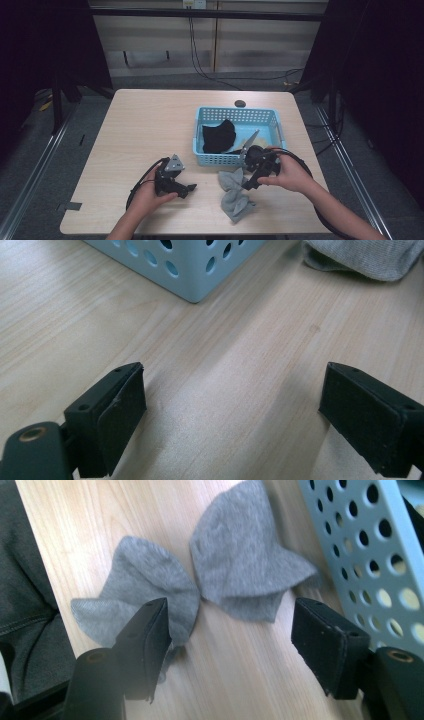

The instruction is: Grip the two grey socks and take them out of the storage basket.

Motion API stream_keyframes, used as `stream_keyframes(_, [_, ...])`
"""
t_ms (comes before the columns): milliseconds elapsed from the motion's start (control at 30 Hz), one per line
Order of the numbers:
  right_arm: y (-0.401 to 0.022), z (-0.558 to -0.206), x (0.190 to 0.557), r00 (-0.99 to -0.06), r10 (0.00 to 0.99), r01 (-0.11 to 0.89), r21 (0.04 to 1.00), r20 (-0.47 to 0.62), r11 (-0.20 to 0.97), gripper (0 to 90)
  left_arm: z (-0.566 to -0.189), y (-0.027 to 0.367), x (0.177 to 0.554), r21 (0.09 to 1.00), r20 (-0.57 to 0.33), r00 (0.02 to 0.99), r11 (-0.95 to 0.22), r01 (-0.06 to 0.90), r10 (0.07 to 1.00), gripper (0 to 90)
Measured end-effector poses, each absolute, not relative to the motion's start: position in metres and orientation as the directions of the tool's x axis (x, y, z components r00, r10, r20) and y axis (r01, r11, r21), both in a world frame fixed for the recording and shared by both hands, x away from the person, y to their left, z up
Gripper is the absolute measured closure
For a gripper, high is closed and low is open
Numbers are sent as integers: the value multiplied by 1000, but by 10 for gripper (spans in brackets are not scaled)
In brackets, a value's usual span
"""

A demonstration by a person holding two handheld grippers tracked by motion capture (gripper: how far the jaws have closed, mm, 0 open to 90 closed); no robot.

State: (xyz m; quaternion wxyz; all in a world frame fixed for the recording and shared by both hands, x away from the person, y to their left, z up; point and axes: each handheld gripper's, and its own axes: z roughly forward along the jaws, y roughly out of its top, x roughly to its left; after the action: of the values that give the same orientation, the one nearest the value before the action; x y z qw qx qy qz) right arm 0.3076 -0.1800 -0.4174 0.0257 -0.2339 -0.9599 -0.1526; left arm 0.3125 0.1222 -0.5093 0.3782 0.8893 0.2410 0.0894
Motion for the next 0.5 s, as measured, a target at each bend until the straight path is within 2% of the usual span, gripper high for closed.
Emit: stream_keyframes(500, [-207,-422,298,-872,477,486,298,108,821,261,-509,122,313,716,-24,868,-597,361,497,106])
